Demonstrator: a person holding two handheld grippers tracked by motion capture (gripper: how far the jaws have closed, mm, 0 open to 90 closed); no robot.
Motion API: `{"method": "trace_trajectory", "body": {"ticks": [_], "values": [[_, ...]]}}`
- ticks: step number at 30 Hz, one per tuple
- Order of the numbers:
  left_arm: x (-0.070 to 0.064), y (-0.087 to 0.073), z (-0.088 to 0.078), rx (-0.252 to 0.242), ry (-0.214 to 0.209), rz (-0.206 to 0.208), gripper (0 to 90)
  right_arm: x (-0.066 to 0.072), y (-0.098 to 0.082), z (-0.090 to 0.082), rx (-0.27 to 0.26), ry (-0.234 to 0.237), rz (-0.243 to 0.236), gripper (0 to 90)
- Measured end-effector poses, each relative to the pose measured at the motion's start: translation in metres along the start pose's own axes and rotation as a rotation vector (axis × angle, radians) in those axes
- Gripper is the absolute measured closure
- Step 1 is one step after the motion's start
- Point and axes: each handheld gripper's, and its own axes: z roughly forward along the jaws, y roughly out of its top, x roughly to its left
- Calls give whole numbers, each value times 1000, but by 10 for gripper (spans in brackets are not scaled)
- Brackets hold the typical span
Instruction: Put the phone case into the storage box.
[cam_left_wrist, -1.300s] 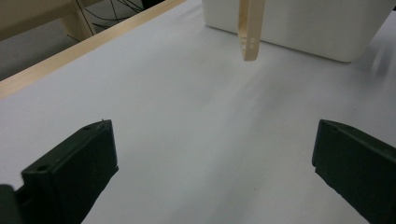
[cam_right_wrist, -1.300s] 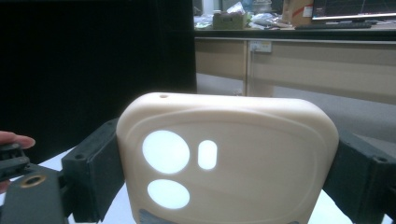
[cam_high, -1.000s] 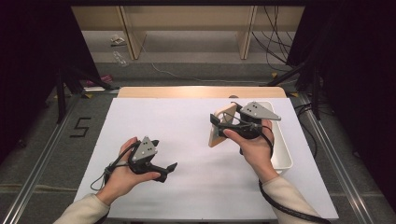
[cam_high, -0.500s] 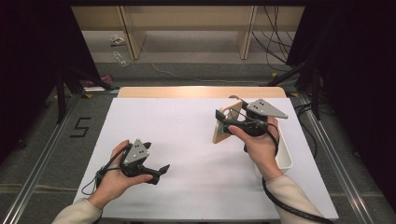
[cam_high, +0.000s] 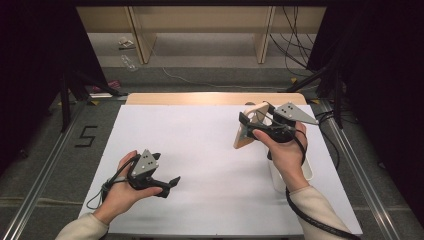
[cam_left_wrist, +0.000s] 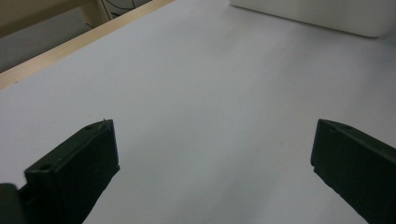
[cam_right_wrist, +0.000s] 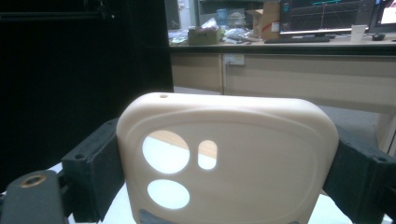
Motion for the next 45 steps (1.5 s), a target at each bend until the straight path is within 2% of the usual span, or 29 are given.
{"method": "trace_trajectory", "body": {"ticks": [22,45], "values": [[2,-1,0,7,6,1,4,-12,8,-8,-19,-46,-5,118],[2,-1,0,5,6,-1,5,-18,12,-13,-29,-72,-6,119]]}}
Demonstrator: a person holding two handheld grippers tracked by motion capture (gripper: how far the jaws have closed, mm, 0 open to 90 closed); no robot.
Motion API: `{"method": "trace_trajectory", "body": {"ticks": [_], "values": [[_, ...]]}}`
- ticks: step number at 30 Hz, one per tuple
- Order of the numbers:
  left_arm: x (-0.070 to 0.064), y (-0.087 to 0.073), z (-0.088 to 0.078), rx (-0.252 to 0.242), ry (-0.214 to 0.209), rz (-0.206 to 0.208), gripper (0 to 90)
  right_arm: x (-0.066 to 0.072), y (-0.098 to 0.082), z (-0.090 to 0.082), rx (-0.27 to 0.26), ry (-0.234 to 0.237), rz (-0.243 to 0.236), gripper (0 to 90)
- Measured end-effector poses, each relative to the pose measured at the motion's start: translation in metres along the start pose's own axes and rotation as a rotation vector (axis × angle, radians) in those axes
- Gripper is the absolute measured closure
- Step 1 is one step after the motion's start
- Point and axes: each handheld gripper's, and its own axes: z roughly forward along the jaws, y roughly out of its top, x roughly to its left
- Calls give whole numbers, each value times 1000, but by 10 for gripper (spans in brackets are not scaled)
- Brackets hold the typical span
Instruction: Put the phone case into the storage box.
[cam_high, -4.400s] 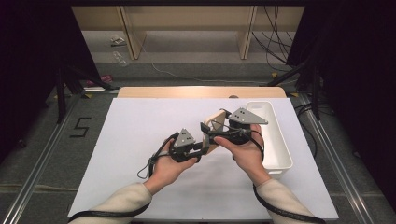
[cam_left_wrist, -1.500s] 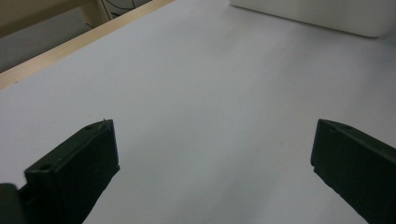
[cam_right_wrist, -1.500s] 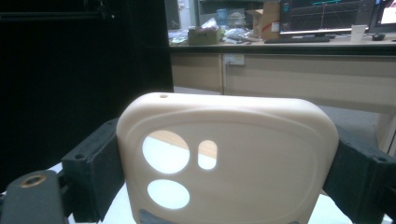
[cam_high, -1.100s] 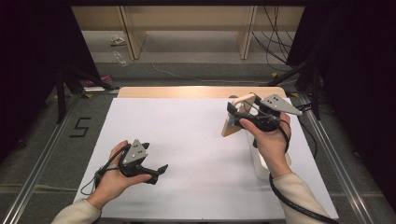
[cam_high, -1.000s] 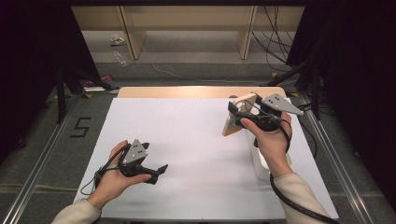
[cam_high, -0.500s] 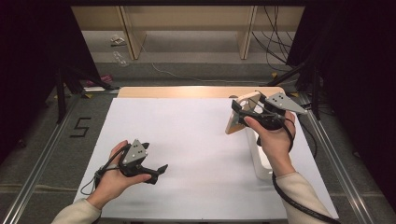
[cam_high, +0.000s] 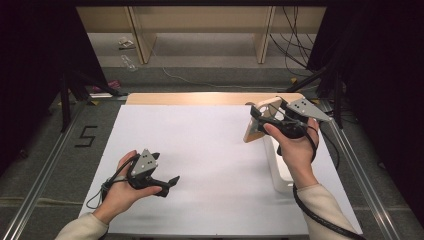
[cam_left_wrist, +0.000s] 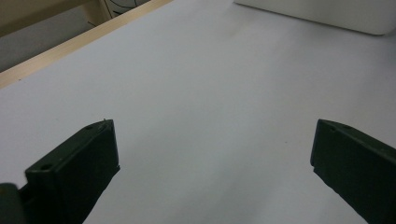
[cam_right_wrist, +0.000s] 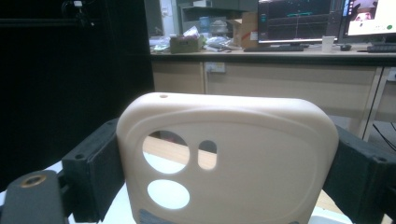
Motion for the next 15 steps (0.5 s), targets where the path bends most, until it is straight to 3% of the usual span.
{"method": "trace_trajectory", "body": {"ticks": [15], "values": [[1,0,0,-2,3,-6,6,-4,2,-2,-3,-16,1,119]]}}
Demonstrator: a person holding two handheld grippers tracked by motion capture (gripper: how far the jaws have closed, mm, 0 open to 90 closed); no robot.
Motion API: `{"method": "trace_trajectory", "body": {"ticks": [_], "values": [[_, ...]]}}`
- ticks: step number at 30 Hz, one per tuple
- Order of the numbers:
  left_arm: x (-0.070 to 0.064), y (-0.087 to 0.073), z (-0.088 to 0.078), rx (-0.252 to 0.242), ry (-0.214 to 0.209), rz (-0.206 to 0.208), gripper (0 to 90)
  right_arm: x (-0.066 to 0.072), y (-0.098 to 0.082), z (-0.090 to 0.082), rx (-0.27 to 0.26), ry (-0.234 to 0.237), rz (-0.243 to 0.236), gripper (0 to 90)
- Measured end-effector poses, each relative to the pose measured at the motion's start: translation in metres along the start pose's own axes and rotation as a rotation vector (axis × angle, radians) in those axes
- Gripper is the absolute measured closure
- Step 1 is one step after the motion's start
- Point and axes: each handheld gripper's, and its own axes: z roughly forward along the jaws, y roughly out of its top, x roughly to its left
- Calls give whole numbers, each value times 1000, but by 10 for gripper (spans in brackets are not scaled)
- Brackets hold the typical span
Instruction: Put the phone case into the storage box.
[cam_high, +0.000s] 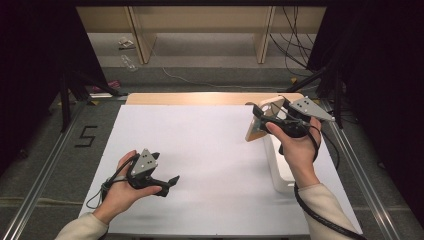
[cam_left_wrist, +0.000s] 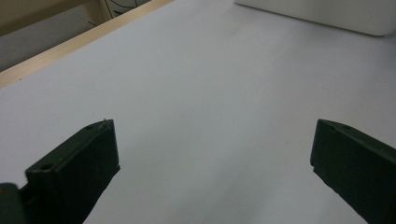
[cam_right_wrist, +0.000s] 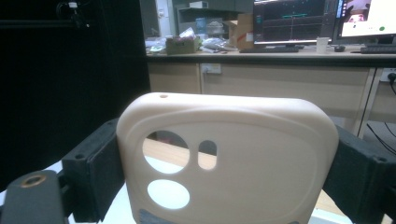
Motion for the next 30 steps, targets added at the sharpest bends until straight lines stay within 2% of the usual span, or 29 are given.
{"method": "trace_trajectory", "body": {"ticks": [30], "values": [[1,0,0,-4,3,-7,7,-15,6,-8,-3,-70,6,119]]}}
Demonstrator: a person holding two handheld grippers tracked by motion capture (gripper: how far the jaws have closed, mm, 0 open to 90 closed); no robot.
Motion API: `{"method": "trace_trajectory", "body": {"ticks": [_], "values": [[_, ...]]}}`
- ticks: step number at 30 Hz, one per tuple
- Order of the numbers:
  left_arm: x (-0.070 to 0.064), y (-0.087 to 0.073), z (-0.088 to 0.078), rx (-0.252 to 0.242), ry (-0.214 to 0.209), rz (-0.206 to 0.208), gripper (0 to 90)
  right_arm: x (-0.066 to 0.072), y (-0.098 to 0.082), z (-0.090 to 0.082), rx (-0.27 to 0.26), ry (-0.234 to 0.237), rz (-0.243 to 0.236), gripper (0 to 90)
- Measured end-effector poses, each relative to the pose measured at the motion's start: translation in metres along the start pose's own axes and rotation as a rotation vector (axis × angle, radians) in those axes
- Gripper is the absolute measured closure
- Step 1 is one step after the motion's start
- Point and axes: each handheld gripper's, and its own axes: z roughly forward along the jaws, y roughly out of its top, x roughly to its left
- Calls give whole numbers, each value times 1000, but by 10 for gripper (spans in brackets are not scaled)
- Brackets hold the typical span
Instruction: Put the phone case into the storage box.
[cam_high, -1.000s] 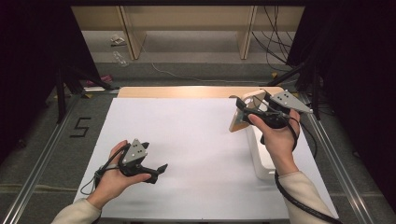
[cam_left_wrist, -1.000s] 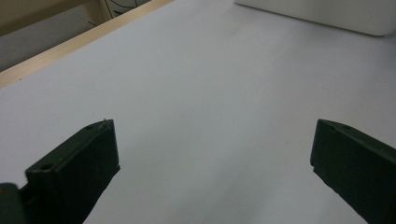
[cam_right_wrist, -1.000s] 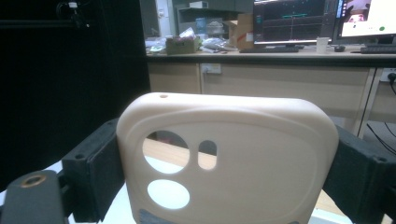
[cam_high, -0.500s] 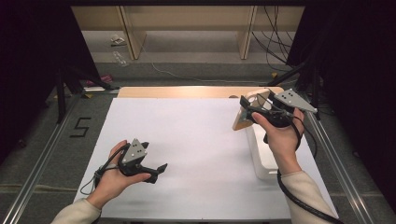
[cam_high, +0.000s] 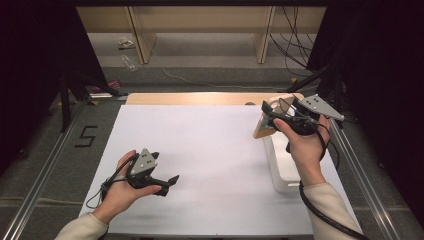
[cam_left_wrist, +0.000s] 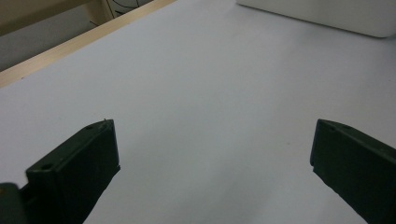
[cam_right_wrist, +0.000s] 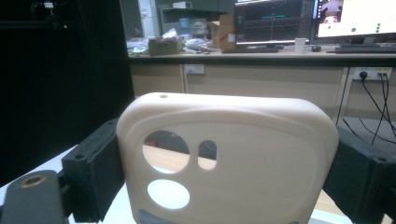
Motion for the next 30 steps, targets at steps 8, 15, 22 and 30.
{"method": "trace_trajectory", "body": {"ticks": [8,15,22,30], "values": [[0,0,0,2,2,0,9,-3,1,-1,-1,-12,2,118],[1,0,0,2,2,0,10,-6,2,-2,3,-18,3,118],[1,0,0,2,2,-1,11,-9,3,-3,2,-31,3,118],[1,0,0,1,3,-2,11,-12,4,-5,-2,-42,4,118]]}}
